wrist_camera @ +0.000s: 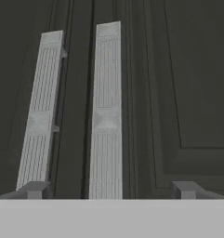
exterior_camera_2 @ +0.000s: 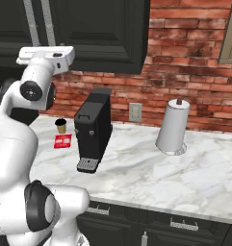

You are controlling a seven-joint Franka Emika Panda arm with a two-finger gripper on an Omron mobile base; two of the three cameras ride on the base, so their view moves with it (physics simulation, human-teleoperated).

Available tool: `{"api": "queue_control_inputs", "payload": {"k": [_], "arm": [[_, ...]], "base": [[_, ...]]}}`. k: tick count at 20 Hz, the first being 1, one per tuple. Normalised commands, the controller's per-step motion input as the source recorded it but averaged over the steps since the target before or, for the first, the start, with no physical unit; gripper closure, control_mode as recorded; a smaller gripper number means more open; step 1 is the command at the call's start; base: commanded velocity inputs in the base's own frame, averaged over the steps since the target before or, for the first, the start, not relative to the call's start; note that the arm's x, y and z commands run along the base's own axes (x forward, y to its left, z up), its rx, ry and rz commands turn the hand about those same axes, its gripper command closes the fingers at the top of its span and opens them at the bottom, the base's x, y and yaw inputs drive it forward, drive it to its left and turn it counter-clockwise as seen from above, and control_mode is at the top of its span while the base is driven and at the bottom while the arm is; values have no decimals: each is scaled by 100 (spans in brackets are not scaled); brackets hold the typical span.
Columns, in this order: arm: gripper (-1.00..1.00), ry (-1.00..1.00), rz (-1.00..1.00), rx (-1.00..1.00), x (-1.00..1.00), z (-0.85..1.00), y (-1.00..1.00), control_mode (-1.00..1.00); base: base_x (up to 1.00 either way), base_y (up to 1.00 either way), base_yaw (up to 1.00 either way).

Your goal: Pick the pan from the cabinet and place it on the stove. Then turn on the stove burner for the pan.

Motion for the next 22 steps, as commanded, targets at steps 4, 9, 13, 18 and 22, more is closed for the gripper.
{"api": "queue_control_inputs", "payload": {"k": [4,9,13,18,22], "arm": [[-100,-5,-6,0,54,1,22,-100],[-100,-2,-11,0,44,5,25,-100],[-100,-4,-9,0,18,6,34,-100],[100,-1,-6,0,25,0,48,-100],[100,0,-2,0,7,0,12,-100]], "base": [[0,0,0],[0,0,0],[0,0,0],[0,0,0],[0,0,0]]}}
